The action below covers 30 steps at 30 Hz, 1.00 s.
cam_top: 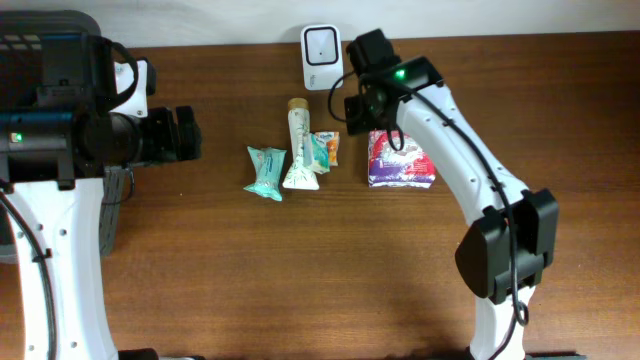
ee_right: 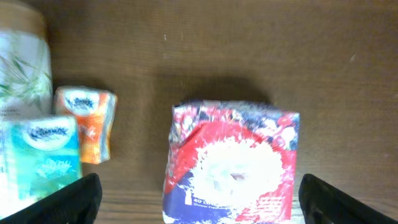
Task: Scan the item barcode
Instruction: 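Hold the red floral pack's barcode under the scanner with the right gripper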
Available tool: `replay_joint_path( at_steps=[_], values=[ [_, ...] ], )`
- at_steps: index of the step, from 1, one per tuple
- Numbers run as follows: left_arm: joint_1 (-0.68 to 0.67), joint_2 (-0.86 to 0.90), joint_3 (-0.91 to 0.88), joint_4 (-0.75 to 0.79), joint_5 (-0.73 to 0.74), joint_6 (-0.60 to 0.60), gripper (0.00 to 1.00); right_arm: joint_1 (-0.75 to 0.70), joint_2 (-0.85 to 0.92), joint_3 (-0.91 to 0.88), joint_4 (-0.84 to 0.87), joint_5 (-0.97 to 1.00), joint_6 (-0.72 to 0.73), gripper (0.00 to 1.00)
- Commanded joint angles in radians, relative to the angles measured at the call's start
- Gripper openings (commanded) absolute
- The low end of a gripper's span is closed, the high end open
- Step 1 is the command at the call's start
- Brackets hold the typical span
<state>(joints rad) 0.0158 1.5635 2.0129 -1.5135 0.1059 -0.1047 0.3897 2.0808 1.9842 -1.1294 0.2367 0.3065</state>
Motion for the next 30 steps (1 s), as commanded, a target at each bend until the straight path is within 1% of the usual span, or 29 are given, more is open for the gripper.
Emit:
replay_joint_path(
  at_steps=[1, 2, 5, 6, 7, 8, 9, 10, 12, 13, 14, 15, 16, 17, 18, 19, 21, 22, 24, 25, 27, 30],
  values=[
    [-0.002, -0.003, 0.001, 0.002, 0.010, 0.012, 0.99, -0.092, -0.002, 0.047, -0.090, 0.024, -0.065, 0.99],
    [-0.002, -0.003, 0.001, 0.002, 0.010, 0.012, 0.99, -0.140, 0.002, 0.036, -0.121, -0.013, -0.103, 0.99],
    [-0.002, -0.003, 0.001, 0.002, 0.010, 0.012, 0.99, -0.321, 0.003, -0.044, -0.112, -0.345, -0.241, 0.99],
    [-0.002, -0.003, 0.001, 0.002, 0.010, 0.012, 0.99, -0.404, 0.003, -0.103, -0.075, -0.542, -0.296, 0.99],
    [-0.002, -0.003, 0.001, 0.002, 0.010, 0.012, 0.99, -0.465, 0.003, -0.169, -0.027, -0.695, -0.338, 0.99],
    [-0.002, -0.003, 0.001, 0.002, 0.010, 0.012, 0.99, -0.519, 0.004, -0.257, 0.039, -0.808, -0.344, 0.98],
    [-0.002, -0.003, 0.001, 0.002, 0.010, 0.012, 0.99, -0.547, 0.003, -0.329, 0.100, -0.873, -0.344, 0.93],
    [-0.002, -0.003, 0.001, 0.002, 0.010, 0.012, 0.99, -0.563, 0.003, -0.419, 0.186, -0.937, -0.344, 0.92],
    [-0.002, -0.003, 0.001, 0.002, 0.010, 0.012, 0.99, -0.564, 0.003, -0.520, 0.289, -0.988, -0.344, 0.92],
    [-0.002, -0.003, 0.001, 0.002, 0.010, 0.012, 0.99, -0.553, 0.003, -0.599, 0.383, -1.040, -0.344, 0.91],
    [-0.002, -0.003, 0.001, 0.002, 0.010, 0.012, 0.99, -0.542, 0.003, -0.636, 0.426, -1.055, -0.343, 0.90],
    [-0.002, -0.003, 0.001, 0.002, 0.010, 0.012, 0.99, -0.531, 0.003, -0.657, 0.454, -1.057, -0.343, 0.81],
    [-0.002, -0.003, 0.001, 0.002, 0.010, 0.012, 0.99, -0.520, 0.003, -0.661, 0.461, -1.057, -0.341, 0.64],
    [-0.002, -0.003, 0.001, 0.002, 0.010, 0.012, 0.99, -0.501, 0.003, -0.661, 0.480, -1.064, -0.300, 0.27],
    [-0.002, -0.003, 0.001, 0.002, 0.010, 0.012, 0.99, -0.488, 0.003, -0.661, 0.510, -1.087, -0.245, 0.04],
    [-0.002, -0.003, 0.001, 0.002, 0.010, 0.012, 0.99, -0.474, 0.003, -0.661, 0.560, -1.122, -0.172, 0.04],
    [-0.002, -0.003, 0.001, 0.002, 0.010, 0.012, 0.99, -0.452, 0.003, -0.645, 0.709, -1.212, 0.028, 0.04],
    [-0.002, -0.003, 0.001, 0.002, 0.010, 0.012, 0.99, -0.437, 0.002, -0.619, 0.826, -1.260, 0.137, 0.04],
    [-0.002, -0.003, 0.001, 0.002, 0.010, 0.012, 0.99, -0.405, 0.002, -0.572, 1.013, -1.247, 0.295, 0.04],
    [-0.002, -0.003, 0.001, 0.002, 0.010, 0.012, 0.99, -0.364, 0.002, -0.540, 1.192, -1.133, 0.437, 0.04],
    [-0.002, -0.003, 0.001, 0.002, 0.010, 0.012, 0.99, -0.292, 0.002, -0.525, 1.355, -0.853, 0.589, 0.04],
    [-0.002, -0.003, 0.001, 0.002, 0.010, 0.012, 0.99, -0.196, 0.004, -0.525, 1.391, -0.525, 0.589, 0.04]
  ],
)
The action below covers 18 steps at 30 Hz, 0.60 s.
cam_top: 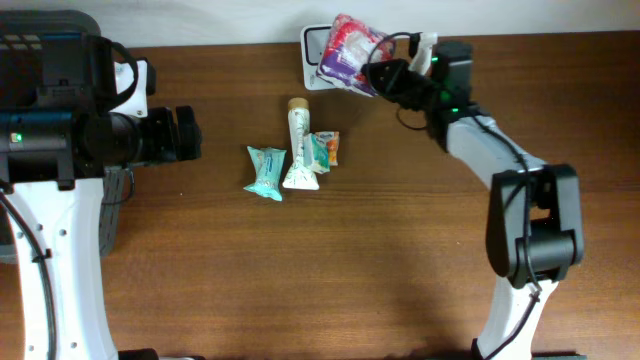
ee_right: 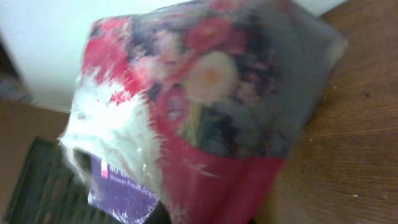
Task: Scan the item barcode
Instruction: 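Hold the red floral pack's barcode under the scanner with the right gripper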
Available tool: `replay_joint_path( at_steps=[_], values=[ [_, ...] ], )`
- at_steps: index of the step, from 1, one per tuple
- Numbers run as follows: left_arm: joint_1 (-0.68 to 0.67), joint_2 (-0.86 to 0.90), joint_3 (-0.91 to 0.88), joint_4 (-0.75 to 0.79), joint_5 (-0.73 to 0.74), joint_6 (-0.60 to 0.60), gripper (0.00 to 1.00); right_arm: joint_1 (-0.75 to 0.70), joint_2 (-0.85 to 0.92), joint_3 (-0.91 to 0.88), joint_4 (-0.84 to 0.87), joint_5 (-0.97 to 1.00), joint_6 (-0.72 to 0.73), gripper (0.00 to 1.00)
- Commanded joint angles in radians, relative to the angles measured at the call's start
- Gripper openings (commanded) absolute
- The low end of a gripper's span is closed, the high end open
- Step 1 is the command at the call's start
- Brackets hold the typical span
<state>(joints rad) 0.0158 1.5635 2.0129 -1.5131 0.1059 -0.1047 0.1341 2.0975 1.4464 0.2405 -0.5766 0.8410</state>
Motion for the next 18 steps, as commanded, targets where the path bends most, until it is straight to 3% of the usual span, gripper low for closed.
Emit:
replay_joint_path(
  at_steps=[1, 3, 6, 10, 18],
  values=[
    [-0.002, -0.003, 0.001, 0.002, 0.010, 0.012, 0.99, 0.082, -0.011, 0.013, 0.046, 0.332, 0.055, 0.04],
    [-0.002, -0.003, 0.001, 0.002, 0.010, 0.012, 0.99, 0.126, -0.003, 0.017, 0.171, 0.404, 0.055, 0.09],
    [-0.002, -0.003, 0.001, 0.002, 0.010, 0.012, 0.99, 0.141, 0.075, 0.165, 0.173, 0.454, 0.059, 0.11],
    [-0.002, -0.003, 0.001, 0.002, 0.010, 0.012, 0.99, 0.154, 0.217, 0.380, 0.042, 0.408, 0.070, 0.11],
    [-0.002, -0.003, 0.001, 0.002, 0.010, 0.012, 0.99, 0.162, 0.243, 0.381, -0.134, 0.393, 0.050, 0.08]
  ],
)
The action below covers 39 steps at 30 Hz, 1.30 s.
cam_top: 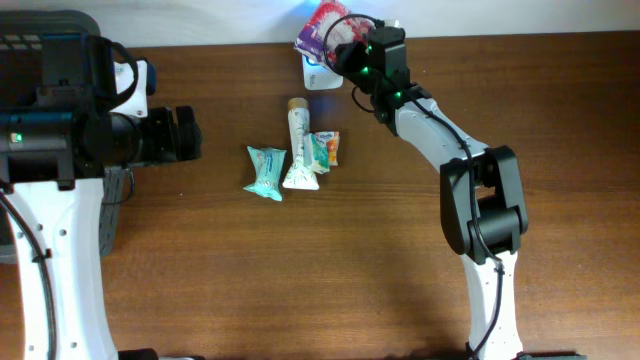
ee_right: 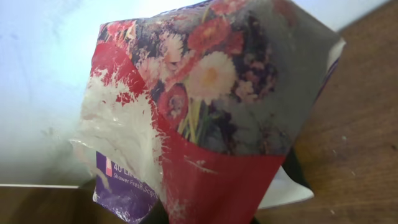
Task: Scan the item barcode
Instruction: 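Hold the red floral pack's barcode under the scanner with the right gripper, then carry the red floral pack right and set it on the table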
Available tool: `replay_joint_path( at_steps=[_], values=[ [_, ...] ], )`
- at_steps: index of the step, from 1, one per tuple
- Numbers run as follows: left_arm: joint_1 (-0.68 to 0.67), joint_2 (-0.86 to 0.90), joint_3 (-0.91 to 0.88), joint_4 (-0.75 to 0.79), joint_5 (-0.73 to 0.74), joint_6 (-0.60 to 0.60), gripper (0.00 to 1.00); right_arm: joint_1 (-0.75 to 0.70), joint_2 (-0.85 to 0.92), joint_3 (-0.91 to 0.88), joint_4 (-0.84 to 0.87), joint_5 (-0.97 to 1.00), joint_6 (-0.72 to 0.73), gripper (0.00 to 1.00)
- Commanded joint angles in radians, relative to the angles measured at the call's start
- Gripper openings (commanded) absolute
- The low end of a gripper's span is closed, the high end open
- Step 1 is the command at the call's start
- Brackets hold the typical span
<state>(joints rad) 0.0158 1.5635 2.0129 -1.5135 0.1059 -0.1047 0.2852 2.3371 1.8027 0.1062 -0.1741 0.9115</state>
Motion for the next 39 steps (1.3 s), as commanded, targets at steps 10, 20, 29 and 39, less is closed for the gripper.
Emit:
replay_joint_path(
  at_steps=[10, 20, 29, 39],
  values=[
    [-0.002, -0.003, 0.001, 0.002, 0.010, 0.012, 0.99, -0.505, -0.145, 0.025, -0.332, -0.247, 0.104, 0.04],
    [-0.002, -0.003, 0.001, 0.002, 0.010, 0.012, 0.99, -0.960, -0.140, 0.024, -0.610, -0.098, -0.190, 0.09],
    [-0.002, -0.003, 0.001, 0.002, 0.010, 0.012, 0.99, -1.053, -0.209, 0.025, -0.710, -0.267, -0.489, 0.99],
    [-0.002, -0.003, 0.001, 0.002, 0.010, 0.012, 0.99, -0.768, -0.448, -0.008, -0.977, -0.293, -0.739, 0.99]
  ],
)
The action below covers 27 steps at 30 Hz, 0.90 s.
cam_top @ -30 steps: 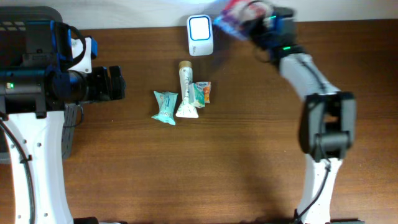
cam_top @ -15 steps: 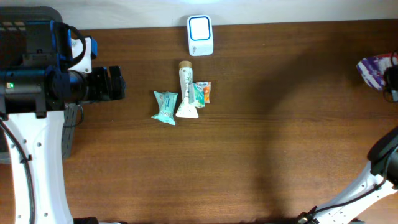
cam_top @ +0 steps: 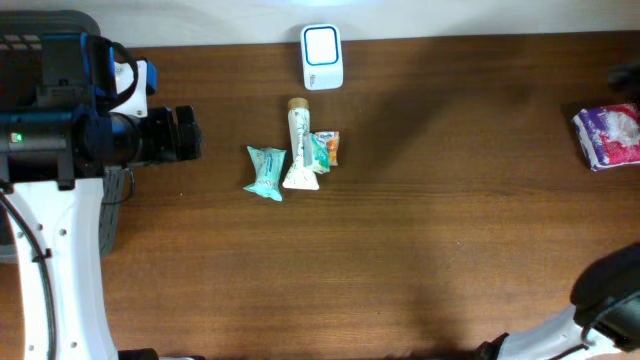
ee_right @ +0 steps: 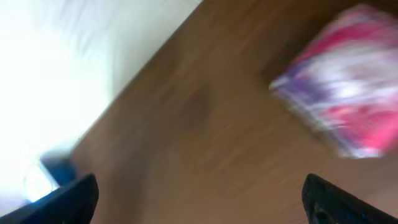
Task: Scan the item barcode
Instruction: 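Carry the red floral pack right and set it on the table, then grasp the green-white Kleenex pack with the right gripper and lift it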
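Observation:
The flowered red and purple packet (cam_top: pixel 608 137) lies flat on the table near its far right edge. In the right wrist view the packet (ee_right: pixel 339 106) shows blurred at the upper right. My right gripper (ee_right: pixel 202 202) is open with nothing between its fingertips (ee_right: pixel 74 199), apart from the packet. The white barcode scanner (cam_top: pixel 322 43) stands at the back middle of the table. My left gripper (cam_top: pixel 185 135) hangs over the table's left side, far from both, and its jaw state is unclear.
A toothpaste tube (cam_top: pixel 298 145), a teal tissue pack (cam_top: pixel 266 172) and a small orange pack (cam_top: pixel 326 148) lie together below the scanner. Part of the right arm (cam_top: pixel 612 295) shows at the lower right corner. The left arm's body (cam_top: pixel 50 120) fills the left edge.
The packet was held up at the scanner in my right gripper. Now it lies on the table at the far right, and the right gripper is open and away from it.
My right gripper was open over the packet lying right of the small packs. Then it held the packet up near the scanner, then right in front of the scanner. Now the packet rests at the table's right edge, let go.

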Available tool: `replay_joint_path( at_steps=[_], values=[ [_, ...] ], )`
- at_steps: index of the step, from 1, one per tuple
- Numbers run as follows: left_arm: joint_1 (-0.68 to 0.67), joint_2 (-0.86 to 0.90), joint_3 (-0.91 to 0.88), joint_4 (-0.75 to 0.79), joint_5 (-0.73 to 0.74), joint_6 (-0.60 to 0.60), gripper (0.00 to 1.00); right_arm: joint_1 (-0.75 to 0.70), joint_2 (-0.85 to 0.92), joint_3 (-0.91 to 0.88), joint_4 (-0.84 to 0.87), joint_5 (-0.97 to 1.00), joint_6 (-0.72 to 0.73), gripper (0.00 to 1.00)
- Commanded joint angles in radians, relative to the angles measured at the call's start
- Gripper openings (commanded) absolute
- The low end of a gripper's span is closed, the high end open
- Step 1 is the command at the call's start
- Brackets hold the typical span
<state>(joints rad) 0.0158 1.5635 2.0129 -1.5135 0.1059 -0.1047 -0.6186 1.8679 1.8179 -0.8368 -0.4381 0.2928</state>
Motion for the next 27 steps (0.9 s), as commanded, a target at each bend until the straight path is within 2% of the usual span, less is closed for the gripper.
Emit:
replay_joint_path(
  at_steps=[1, 2, 5, 6, 9, 13, 14, 16, 24, 25, 26, 27],
  values=[
    [-0.002, -0.003, 0.001, 0.002, 0.010, 0.012, 0.99, 0.220, 0.032, -0.041, -0.050, -0.029, -0.132, 0.99],
    [-0.002, -0.003, 0.001, 0.002, 0.010, 0.012, 0.99, 0.288, 0.040, -0.054, -0.058, -0.029, -0.132, 0.99],
    [-0.002, -0.003, 0.001, 0.002, 0.010, 0.012, 0.99, 0.579, 0.096, -0.066, -0.035, -0.005, -0.132, 0.66],
    [-0.002, -0.003, 0.001, 0.002, 0.010, 0.012, 0.99, 0.664, 0.109, -0.066, -0.027, 0.026, -0.131, 0.61],
    [-0.002, -0.003, 0.001, 0.002, 0.010, 0.012, 0.99, 0.903, 0.177, -0.066, -0.002, 0.153, -0.131, 0.61],
    [-0.002, -0.003, 0.001, 0.002, 0.010, 0.012, 0.99, 1.093, 0.268, -0.067, 0.124, 0.198, -0.127, 0.55],
    [-0.002, -0.003, 0.001, 0.002, 0.010, 0.012, 0.99, 1.129, 0.278, -0.067, 0.129, 0.324, -0.085, 0.54],
    [-0.002, -0.003, 0.001, 0.002, 0.010, 0.012, 0.99, 1.147, 0.278, -0.067, 0.135, 0.380, -0.074, 0.52],
    [-0.002, -0.003, 0.001, 0.002, 0.010, 0.012, 0.99, 1.149, 0.331, -0.120, 0.176, 0.379, -0.026, 0.49],
    [-0.002, -0.003, 0.001, 0.002, 0.010, 0.012, 0.99, 1.149, 0.337, -0.120, 0.176, 0.380, -0.026, 0.44],
    [-0.002, -0.003, 0.001, 0.002, 0.010, 0.012, 0.99, 1.148, 0.337, -0.120, 0.180, 0.380, -0.026, 0.33],
    [-0.002, -0.003, 0.001, 0.002, 0.010, 0.012, 0.99, 1.146, 0.336, -0.112, 0.180, 0.380, -0.026, 0.17]
  ],
)
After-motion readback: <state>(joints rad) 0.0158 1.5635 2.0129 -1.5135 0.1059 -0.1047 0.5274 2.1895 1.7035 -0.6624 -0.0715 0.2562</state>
